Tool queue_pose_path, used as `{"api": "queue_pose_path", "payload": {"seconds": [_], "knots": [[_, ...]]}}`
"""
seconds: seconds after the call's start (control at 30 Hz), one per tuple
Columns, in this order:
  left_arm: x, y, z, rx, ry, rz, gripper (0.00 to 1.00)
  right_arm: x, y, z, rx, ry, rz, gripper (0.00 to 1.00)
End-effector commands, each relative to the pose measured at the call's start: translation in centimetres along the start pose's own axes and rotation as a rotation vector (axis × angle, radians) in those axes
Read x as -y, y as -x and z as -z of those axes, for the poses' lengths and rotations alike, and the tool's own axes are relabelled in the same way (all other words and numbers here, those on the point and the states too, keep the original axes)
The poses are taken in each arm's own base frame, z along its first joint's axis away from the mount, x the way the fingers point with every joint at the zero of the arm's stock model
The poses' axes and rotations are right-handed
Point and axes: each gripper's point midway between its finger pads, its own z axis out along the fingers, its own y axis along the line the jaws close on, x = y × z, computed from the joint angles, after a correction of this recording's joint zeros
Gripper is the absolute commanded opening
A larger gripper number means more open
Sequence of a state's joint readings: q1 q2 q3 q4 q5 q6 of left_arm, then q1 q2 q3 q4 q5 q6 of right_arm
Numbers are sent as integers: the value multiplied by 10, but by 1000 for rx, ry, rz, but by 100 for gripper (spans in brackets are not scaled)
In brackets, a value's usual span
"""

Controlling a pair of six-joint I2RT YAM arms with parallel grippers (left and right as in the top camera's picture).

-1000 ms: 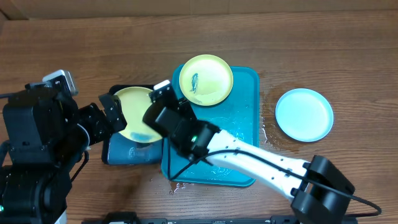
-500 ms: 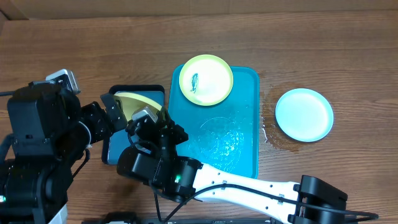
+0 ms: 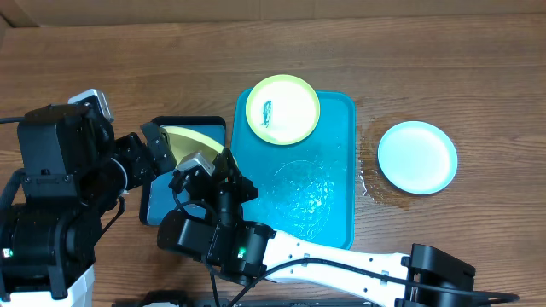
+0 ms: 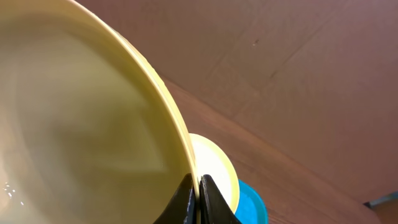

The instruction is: Clean dirty plates on tray and stack at the side

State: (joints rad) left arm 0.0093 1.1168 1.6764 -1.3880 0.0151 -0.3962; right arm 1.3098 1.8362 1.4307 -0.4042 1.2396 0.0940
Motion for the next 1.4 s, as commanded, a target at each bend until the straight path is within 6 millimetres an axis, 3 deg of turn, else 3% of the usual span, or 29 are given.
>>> {"api": "queue_pose_path", "payload": {"seconds": [0.0, 0.9, 1.07, 1.2, 1.27, 1.37], "knots": [[0, 4, 3, 12, -3, -3, 100, 17, 16, 6, 25, -37, -52, 4], [0, 4, -3, -6, 4, -2, 100, 16, 13, 1, 13, -19, -78, 4], [0, 4, -3, -6, 4, -2, 100, -11, -21, -32, -182, 223, -264, 4], [0, 4, -3, -7, 4, -2, 100, -33, -34, -41, -416, 593, -451, 4], [0, 4, -3, -7, 4, -2, 100, -27, -25, -41, -497, 808, -565, 4], [0, 4, -3, -6, 4, -2, 100, 14, -14, -56, -543, 994, -721, 4]]}}
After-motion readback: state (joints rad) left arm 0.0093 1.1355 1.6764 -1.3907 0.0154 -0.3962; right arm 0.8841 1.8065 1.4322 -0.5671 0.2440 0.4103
